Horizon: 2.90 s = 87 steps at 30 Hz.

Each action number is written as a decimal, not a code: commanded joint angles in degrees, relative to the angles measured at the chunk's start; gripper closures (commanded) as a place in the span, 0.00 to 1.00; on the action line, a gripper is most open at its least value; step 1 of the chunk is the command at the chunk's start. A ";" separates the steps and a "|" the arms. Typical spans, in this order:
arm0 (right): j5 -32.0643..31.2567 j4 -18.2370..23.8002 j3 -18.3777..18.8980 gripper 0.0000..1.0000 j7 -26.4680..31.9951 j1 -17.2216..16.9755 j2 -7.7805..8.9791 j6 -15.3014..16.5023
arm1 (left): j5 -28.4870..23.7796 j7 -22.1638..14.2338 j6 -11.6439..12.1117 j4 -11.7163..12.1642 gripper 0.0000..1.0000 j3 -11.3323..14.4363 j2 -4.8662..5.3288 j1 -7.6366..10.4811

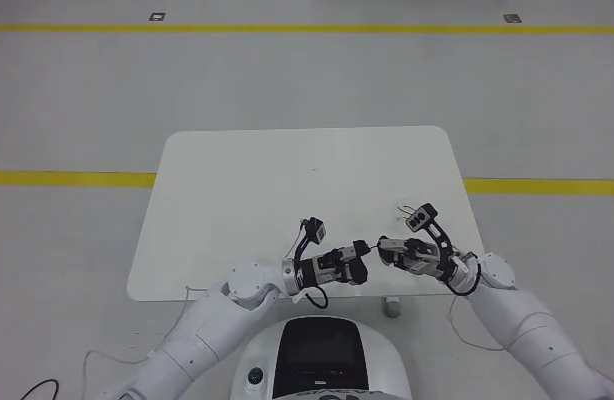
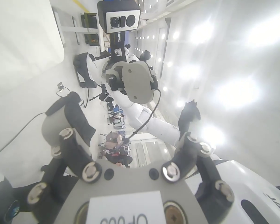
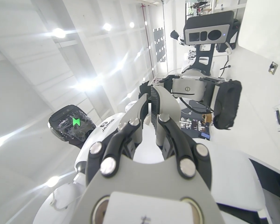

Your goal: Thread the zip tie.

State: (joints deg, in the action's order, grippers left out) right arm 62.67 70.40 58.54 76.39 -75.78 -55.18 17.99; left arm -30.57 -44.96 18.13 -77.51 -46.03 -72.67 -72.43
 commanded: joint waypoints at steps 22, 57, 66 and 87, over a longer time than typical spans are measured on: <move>-2.54 -1.73 0.27 1.00 0.24 0.96 -2.13 -3.15 | -5.32 -2.55 1.12 1.94 0.00 1.35 -0.34 1.31; -3.73 -1.82 3.91 1.00 2.31 -0.36 -3.68 -3.44 | -7.39 -3.84 1.08 2.52 0.00 2.58 -0.27 1.51; -3.29 -2.31 4.11 1.00 3.11 -0.27 -4.31 -3.57 | -8.87 -4.46 1.19 3.17 0.00 3.10 -0.50 1.98; -10.61 -3.41 5.80 1.00 2.10 -0.27 -4.36 -5.31 | -10.15 -4.93 1.35 3.45 0.00 1.63 -0.58 1.80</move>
State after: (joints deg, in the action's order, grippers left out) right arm 52.31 66.99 64.20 78.47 -76.01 -59.58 12.73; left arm -40.78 -49.92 19.48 -74.04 -44.35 -73.25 -70.59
